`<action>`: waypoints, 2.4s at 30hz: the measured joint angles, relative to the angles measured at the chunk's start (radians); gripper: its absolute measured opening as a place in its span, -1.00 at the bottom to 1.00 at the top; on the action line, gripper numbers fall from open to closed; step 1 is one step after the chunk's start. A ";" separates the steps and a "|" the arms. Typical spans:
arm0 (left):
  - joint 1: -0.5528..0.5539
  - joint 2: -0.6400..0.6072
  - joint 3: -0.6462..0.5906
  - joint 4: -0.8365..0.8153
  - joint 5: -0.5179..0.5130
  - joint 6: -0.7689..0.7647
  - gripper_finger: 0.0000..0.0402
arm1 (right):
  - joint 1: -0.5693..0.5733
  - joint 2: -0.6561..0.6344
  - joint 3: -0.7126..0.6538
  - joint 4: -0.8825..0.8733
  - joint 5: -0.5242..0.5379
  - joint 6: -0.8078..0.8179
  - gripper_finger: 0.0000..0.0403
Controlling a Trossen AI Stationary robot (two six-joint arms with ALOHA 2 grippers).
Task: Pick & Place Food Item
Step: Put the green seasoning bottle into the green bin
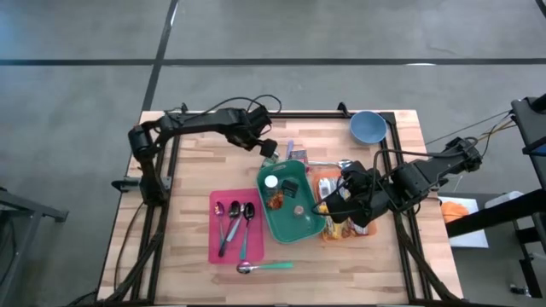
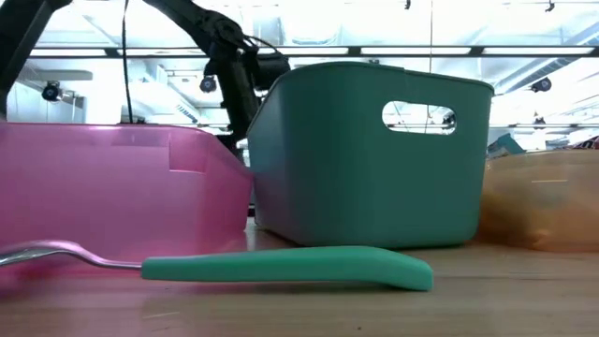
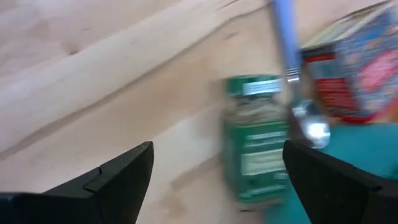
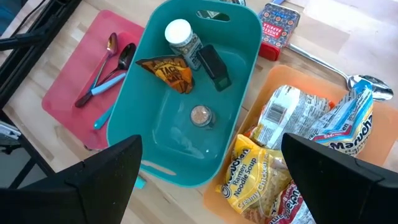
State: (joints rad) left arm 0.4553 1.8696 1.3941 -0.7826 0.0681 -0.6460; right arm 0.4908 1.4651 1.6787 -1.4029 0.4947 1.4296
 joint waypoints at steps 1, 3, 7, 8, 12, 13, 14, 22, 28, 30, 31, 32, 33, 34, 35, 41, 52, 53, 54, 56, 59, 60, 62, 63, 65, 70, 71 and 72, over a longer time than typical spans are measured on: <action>0.000 -0.003 0.000 0.016 0.012 -0.012 0.79 | 0.000 0.000 0.000 0.000 0.000 0.000 0.90; -0.007 -0.001 -0.001 0.055 0.035 -0.029 0.79 | 0.000 0.000 0.000 0.000 0.000 0.001 0.90; -0.029 0.022 -0.002 0.115 0.056 -0.068 0.79 | 0.000 0.000 0.000 0.000 0.001 0.001 0.90; -0.033 0.027 -0.002 0.117 0.057 -0.078 0.79 | 0.000 0.000 0.000 0.001 0.001 0.003 0.90; -0.048 0.060 -0.002 0.124 0.055 -0.085 0.79 | 0.000 0.000 0.000 0.004 0.001 0.004 0.90; -0.052 0.067 -0.002 0.124 0.053 -0.085 0.79 | 0.000 0.000 0.000 0.004 0.001 0.008 0.90; -0.056 0.075 -0.002 0.128 0.046 -0.086 0.79 | 0.000 0.000 0.000 0.005 0.001 0.011 0.90; -0.080 0.121 0.001 0.158 -0.006 -0.093 0.79 | 0.000 0.000 0.000 0.010 0.000 0.037 0.90; -0.085 0.130 -0.006 0.163 -0.024 -0.094 0.79 | 0.000 -0.001 0.000 0.028 -0.004 0.037 0.90; -0.084 0.131 -0.006 0.159 -0.029 -0.092 0.79 | 0.000 -0.001 0.000 0.030 -0.006 0.037 0.90; -0.084 0.131 -0.006 0.158 -0.031 -0.092 0.79 | 0.000 -0.001 0.000 0.031 -0.006 0.037 0.90; -0.084 0.131 -0.007 0.158 -0.031 -0.093 0.79 | 0.000 -0.001 0.000 0.032 -0.007 0.037 0.90; -0.084 0.131 -0.007 0.158 -0.030 -0.094 0.79 | 0.000 -0.001 0.000 0.034 -0.007 0.037 0.90; -0.085 0.131 -0.007 0.156 -0.031 -0.102 0.79 | 0.000 -0.001 0.000 0.035 -0.007 0.037 0.90; -0.085 0.131 -0.008 0.153 -0.025 -0.117 0.79 | 0.000 -0.001 0.000 0.036 -0.009 0.037 0.90; -0.080 0.130 -0.006 0.158 0.015 -0.137 0.79 | 0.000 -0.001 0.000 0.056 -0.024 0.043 0.90; -0.078 0.130 -0.007 0.162 0.052 -0.148 0.79 | 0.000 0.114 0.000 0.186 -0.163 -0.336 0.90; -0.077 0.130 -0.007 0.162 0.058 -0.148 0.79 | 0.001 0.135 0.000 0.198 -0.189 -0.390 0.90; -0.077 0.130 -0.007 0.162 0.059 -0.148 0.79 | 0.004 0.155 0.000 0.208 -0.226 -0.439 0.90; -0.077 0.130 -0.007 0.161 0.060 -0.148 0.79 | 0.014 0.188 0.000 0.236 -0.304 -0.530 0.90; -0.076 0.130 -0.007 0.161 0.073 -0.148 0.79 | 0.032 0.222 0.000 0.285 -0.377 -0.614 0.90; -0.076 0.130 -0.007 0.161 0.080 -0.148 0.79 | 0.038 0.230 0.000 0.290 -0.392 -0.637 0.90; -0.075 0.130 -0.007 0.161 0.083 -0.148 0.79 | 0.042 0.248 0.000 0.285 -0.431 -0.687 0.90; -0.075 0.130 -0.007 0.161 0.085 -0.148 0.79 | 0.042 0.255 0.000 0.284 -0.445 -0.716 0.90; -0.075 0.130 -0.008 0.160 0.092 -0.149 0.79 | 0.041 0.272 0.000 0.285 -0.448 -0.782 0.90; -0.075 0.130 -0.008 0.153 0.105 -0.151 0.79 | 0.031 0.320 0.000 0.284 -0.417 -0.952 0.90; -0.075 0.130 -0.008 0.152 0.106 -0.151 0.79 | 0.031 0.333 0.000 0.284 -0.417 -0.975 0.90; -0.075 0.130 -0.008 0.151 0.107 -0.152 0.79 | 0.030 0.348 0.000 0.285 -0.419 -0.996 0.90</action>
State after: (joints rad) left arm 0.3801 1.9999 1.3865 -0.6320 0.1747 -0.7983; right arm 0.5205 1.8131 1.6787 -1.1183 0.0762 0.4335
